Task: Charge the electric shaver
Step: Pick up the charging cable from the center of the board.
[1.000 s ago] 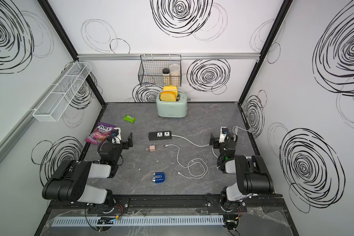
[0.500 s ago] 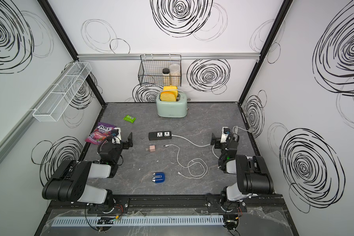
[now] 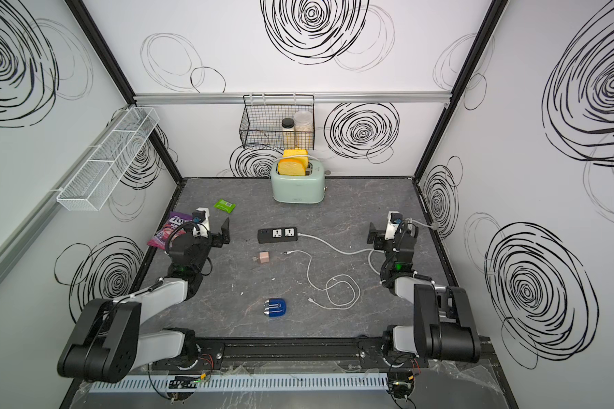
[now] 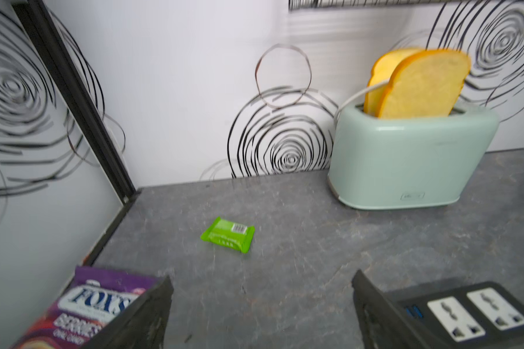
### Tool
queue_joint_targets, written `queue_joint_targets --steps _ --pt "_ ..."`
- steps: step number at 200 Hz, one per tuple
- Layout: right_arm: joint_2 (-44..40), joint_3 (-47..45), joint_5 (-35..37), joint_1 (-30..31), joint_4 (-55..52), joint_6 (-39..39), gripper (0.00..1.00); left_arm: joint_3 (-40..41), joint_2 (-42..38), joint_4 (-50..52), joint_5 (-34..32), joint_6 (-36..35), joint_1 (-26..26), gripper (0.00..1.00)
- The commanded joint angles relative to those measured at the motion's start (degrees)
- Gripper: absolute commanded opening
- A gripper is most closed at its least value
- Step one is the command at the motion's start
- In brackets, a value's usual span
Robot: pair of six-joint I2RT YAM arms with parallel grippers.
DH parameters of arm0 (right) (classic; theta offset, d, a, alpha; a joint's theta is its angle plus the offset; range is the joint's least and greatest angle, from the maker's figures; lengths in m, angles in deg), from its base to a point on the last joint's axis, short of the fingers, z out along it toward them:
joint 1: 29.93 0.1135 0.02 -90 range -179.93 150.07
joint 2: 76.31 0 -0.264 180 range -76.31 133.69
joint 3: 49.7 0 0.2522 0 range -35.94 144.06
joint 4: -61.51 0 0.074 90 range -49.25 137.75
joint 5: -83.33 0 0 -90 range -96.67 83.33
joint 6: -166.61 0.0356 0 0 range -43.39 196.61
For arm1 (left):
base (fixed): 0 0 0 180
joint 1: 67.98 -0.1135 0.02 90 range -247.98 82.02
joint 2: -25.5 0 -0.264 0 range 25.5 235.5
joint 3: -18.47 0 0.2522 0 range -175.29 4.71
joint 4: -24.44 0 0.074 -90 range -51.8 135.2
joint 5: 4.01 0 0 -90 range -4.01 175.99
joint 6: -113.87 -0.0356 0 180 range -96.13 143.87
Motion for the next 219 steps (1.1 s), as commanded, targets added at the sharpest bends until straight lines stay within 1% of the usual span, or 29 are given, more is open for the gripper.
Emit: queue_joint_targets --steps 1,23,32,48,65,82,102,119,142,157,177,198,219 --pt "-4.3 6.1 3.2 2.8 -11.1 -2.8 0.98 -7.3 -5.2 9.7 3.0 -0.9 0.4 0.97" --pt "-4.7 14.5 1.8 7.3 -22.1 -6.7 0.98 -17.5 -5.9 24.0 9.2 1.4 0.8 0.97" --pt "-4.1 17.9 0.4 9.8 -26.5 -8.5 0.98 -20.6 -5.9 27.6 11.0 2.1 1.3 0.97" --pt "-2.6 23.1 -2.0 14.8 -34.8 -10.5 0.98 -23.6 -6.2 31.8 13.5 3.0 2.9 0.97" --pt "-0.9 25.9 -3.6 20.6 -41.5 -10.2 0.98 -25.0 -6.4 35.6 14.6 4.5 5.6 0.97" --pt "0.9 25.7 -5.1 26.4 -44.9 -9.8 1.0 -25.4 -6.5 39.4 15.9 5.2 8.9 0.97" --pt "3.9 24.4 -5.0 32.2 -46.1 -9.0 0.95 -24.6 -6.5 42.5 16.3 5.7 12.8 0.97" --pt "7.8 24.7 -5.5 35.5 -47.1 -8.6 0.93 -23.1 -6.9 43.0 17.0 7.8 14.4 0.97" --pt "14.9 29.0 -3.1 38.1 -51.5 -7.9 0.89 -20.7 -7.7 42.7 17.6 10.5 15.0 0.97" --pt "20.0 33.1 -1.5 38.3 -55.4 -6.6 0.85 -19.8 -8.3 43.1 17.3 10.8 15.0 0.97" --pt "25.6 36.2 -0.4 38.5 -59.5 -7.0 0.79 -19.4 -8.6 44.2 16.5 11.0 14.7 0.97" --pt "29.3 38.2 -0.3 38.8 -63.0 -6.6 0.73 -19.6 -8.3 45.2 17.3 11.1 13.9 0.97" --pt "30.2 37.6 -0.5 39.3 -63.2 -5.9 0.7 -19.4 -7.9 45.2 17.6 10.5 13.5 0.97"
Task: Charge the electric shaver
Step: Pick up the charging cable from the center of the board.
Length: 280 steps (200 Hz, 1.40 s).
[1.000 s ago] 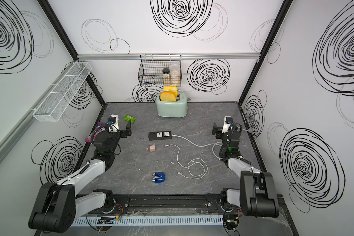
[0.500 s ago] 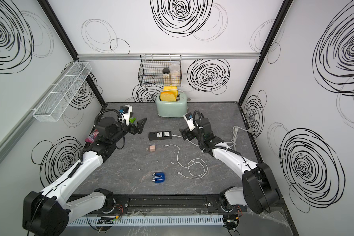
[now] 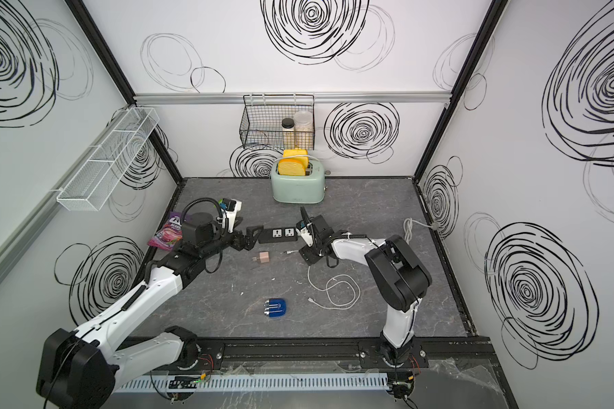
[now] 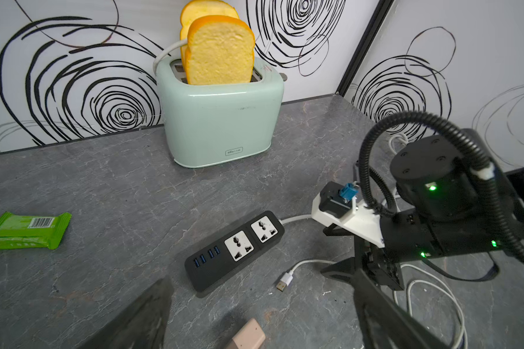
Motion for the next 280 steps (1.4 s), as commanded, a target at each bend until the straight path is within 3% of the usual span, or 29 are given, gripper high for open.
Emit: queue_joint_targets --steps 1,21,74,93,138,227,280 --pt "0.8 0.3 0.7 0.8 -5.4 0.9 0.7 0.3 -0.7 -0.8 1.0 0.7 -0.7 0.97" --pt "1.0 -0.6 1.1 1.4 -5.0 1.5 0.63 0.3 0.0 -0.7 1.5 0.6 -1.0 0.97" --pt "0.9 -1.0 -2.7 1.8 -3.7 0.5 0.12 0.4 2.0 -0.3 4.5 0.4 -1.2 0.97" --pt "-1.4 -2.4 -2.8 1.7 -1.2 0.2 0.0 0.1 3.1 0.1 6.0 0.2 -1.3 0.97" --pt "-12.7 -6.3 -4.3 -0.4 7.5 -2.4 0.0 -1.5 7.2 0.7 10.7 0.3 -1.0 0.97" --pt "-32.2 -18.7 -5.3 -1.4 23.7 -10.9 0.0 -5.0 17.4 -9.9 30.6 9.7 0.1 1.0" --pt "-32.9 -19.4 -4.6 -0.6 25.0 -11.0 0.0 -7.2 19.9 -11.0 33.4 11.2 2.7 0.86"
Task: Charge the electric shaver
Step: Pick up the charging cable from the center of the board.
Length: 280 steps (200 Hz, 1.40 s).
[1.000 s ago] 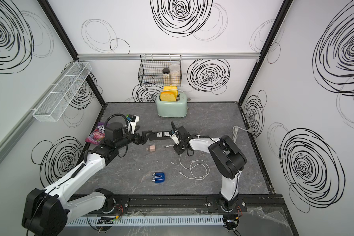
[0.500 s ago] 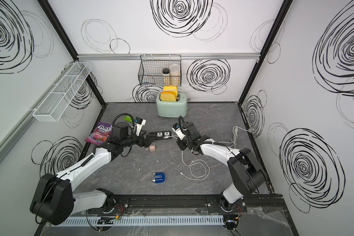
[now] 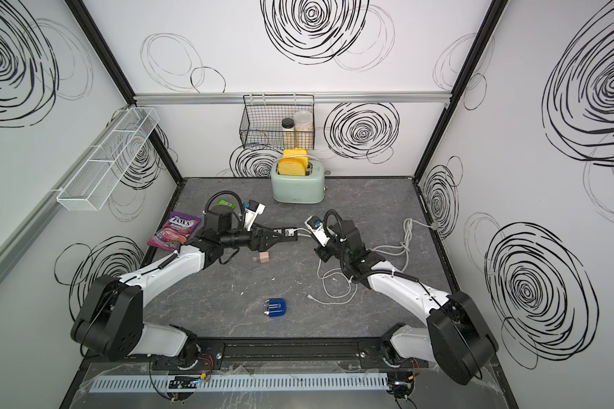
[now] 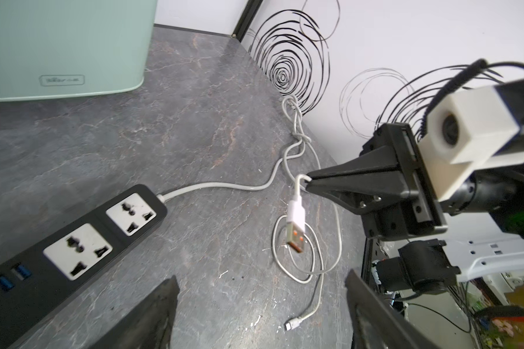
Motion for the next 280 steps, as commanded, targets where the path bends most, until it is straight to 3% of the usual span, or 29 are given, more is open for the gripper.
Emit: queue_joint_targets --steps 1,84,117,174,203,222,242,251,269,280 --pt "-0.4 0.5 -0.2 0.6 2.4 -0.9 0.0 -2.3 1.1 -3.5 3.5 1.6 1.6 0.85" --pt "-1.1 -0.7 -1.2 1.8 3.9 0.6 0.0 -3.0 2.7 -7.9 3.7 4.8 3.5 0.55" --pt "-2.2 -1.8 -1.5 1.8 4.3 0.4 0.0 -3.0 2.8 -9.6 3.5 6.4 3.5 0.51" --pt "-3.4 -2.6 -2.5 1.9 5.5 1.2 0.0 -2.9 3.3 -10.1 3.5 6.7 3.7 0.24" --pt "-3.5 -2.5 -3.0 1.9 6.2 1.8 0.0 -2.9 3.5 -9.8 3.9 6.6 3.8 0.22" --pt "-3.5 -2.5 -4.2 1.9 6.3 1.6 0.0 -3.1 3.2 -9.3 3.7 6.2 3.8 0.0" --pt "-3.7 -2.7 -5.8 1.9 6.3 0.3 0.0 -3.6 3.2 -8.2 3.7 5.4 3.6 0.0" --pt "-3.8 -2.7 -6.4 1.8 6.0 -1.4 0.05 -4.2 3.2 -6.9 4.1 4.4 3.6 0.0" --pt "-4.2 -2.7 -8.1 1.9 7.0 -7.8 0.34 -6.3 3.4 -1.7 4.6 0.5 3.6 0.0" --pt "-4.3 -2.7 -9.0 1.9 8.7 -12.1 0.42 -8.0 3.6 2.3 4.7 -2.3 3.6 0.0"
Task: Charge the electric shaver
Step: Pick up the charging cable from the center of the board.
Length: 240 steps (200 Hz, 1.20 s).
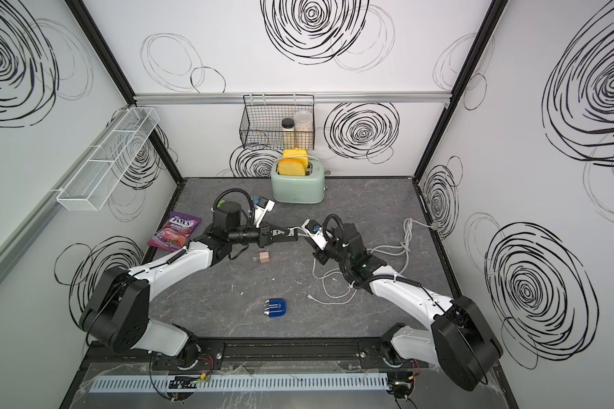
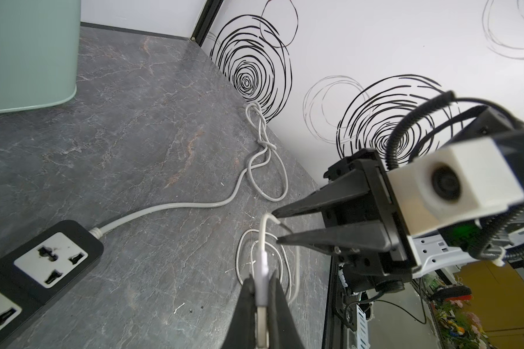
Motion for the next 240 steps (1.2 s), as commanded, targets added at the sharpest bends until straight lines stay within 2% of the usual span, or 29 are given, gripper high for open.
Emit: queue_joint_targets --steps 1,22,43,73,101,125,147,181,202,218,230,240 --pt "-1.8 -0.4 -4.0 0.4 4.3 -9.6 0.42 -4.3 0.4 6.4 1.5 -6.4 0.0 0.0" --pt "-1.2 -0.6 -5.7 0.5 8.0 -16.7 0.5 -6.6 0.5 12.4 1.0 -10.9 -0.2 0.0" --pt "0.9 1.0 -6.5 1.0 8.8 -20.8 0.49 -7.4 0.4 15.0 1.1 -13.0 -0.2 0.0" --pt "4.0 3.3 -5.5 2.0 7.0 -24.4 0.42 -7.7 0.4 16.2 1.6 -13.9 -0.1 0.0" --pt "4.6 3.0 -4.4 2.9 9.1 -24.6 0.33 -7.8 0.5 16.8 1.7 -14.6 0.0 0.0" --pt "5.3 3.0 -3.5 3.6 9.9 -24.7 0.31 -8.0 0.9 17.1 2.6 -14.9 0.1 0.0" --pt "5.7 3.4 -3.4 3.9 10.2 -24.6 0.16 -8.5 1.5 17.7 3.0 -15.3 0.1 0.0" --pt "6.3 3.4 -2.7 4.2 9.7 -25.1 0.17 -9.4 2.1 17.8 4.2 -15.6 0.2 0.0" --pt "6.5 3.3 -2.5 4.3 9.4 -25.3 0.12 -10.0 2.3 18.1 4.6 -15.5 0.2 0.0" --pt "6.5 3.1 -2.1 4.4 9.3 -25.2 0.13 -10.2 2.3 18.2 5.4 -15.6 0.3 0.0" --pt "6.4 2.9 -1.0 4.4 9.9 -25.2 0.21 -10.3 2.3 18.5 5.3 -15.7 0.4 0.0" --pt "6.3 2.7 -0.3 4.4 10.4 -25.2 0.24 -10.4 2.3 18.8 5.2 -16.0 0.5 0.0"
